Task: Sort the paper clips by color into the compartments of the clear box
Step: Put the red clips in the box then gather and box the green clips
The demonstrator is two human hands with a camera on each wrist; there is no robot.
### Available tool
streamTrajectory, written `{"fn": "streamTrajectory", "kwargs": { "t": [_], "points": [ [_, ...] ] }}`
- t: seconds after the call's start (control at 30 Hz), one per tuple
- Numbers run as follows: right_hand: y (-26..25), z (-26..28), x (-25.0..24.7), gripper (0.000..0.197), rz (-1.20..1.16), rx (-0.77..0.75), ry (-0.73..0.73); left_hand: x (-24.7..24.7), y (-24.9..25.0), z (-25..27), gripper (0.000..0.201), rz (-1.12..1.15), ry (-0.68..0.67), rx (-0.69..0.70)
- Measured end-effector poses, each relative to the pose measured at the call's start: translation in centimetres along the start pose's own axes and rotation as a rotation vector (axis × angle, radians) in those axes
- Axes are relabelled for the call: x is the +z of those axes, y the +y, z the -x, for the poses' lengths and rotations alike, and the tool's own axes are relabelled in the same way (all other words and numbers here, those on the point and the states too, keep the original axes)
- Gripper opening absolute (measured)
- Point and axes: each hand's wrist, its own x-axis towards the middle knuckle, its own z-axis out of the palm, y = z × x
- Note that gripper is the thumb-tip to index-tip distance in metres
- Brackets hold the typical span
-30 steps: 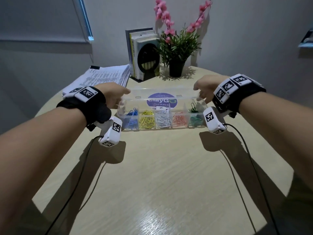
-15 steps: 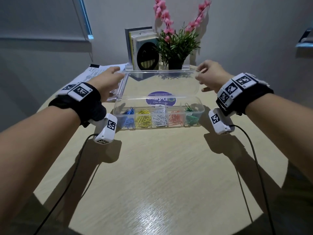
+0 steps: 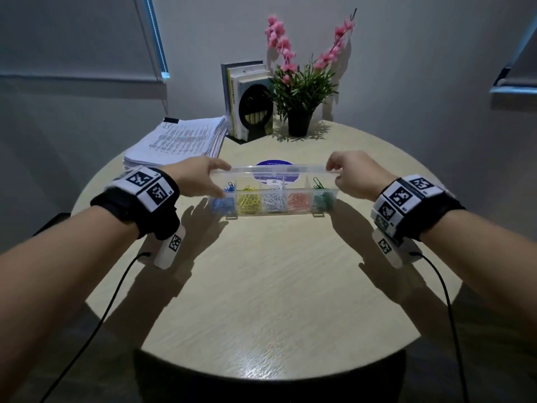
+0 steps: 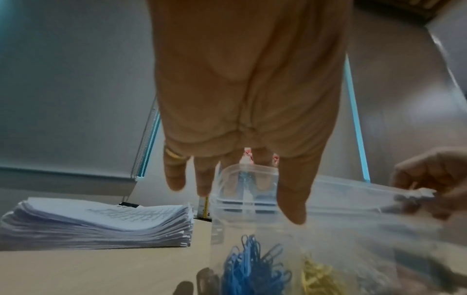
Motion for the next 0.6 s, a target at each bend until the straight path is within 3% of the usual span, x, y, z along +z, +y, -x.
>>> {"fn": "streamTrajectory", "kwargs": {
  "t": [0.17,0.3,0.47,0.6],
  "points": [
    [-0.3,0.3,0.2,0.022,0.012,-0.027,-0.051,0.8,0.6,-1.2,0.078,-0.234,0.044,0.035],
    [-0.4,-0.1,0.5,0.015,-0.049,-0.028,0.022,1.0,0.3,-2.0,0.075,-0.192,0.026,0.037],
    [-0.6,-1.0,1.0,0.009,-0.237,0.086,0.102,1.4,-0.1,-2.7,0.068,-0.084,0.087,0.071],
    [-0.7,-1.6,0.1,0.018,-0.27,0.125,0.154,0.2,0.2,-2.9,0.061,-0.047,0.15,0.084]
  ]
}}
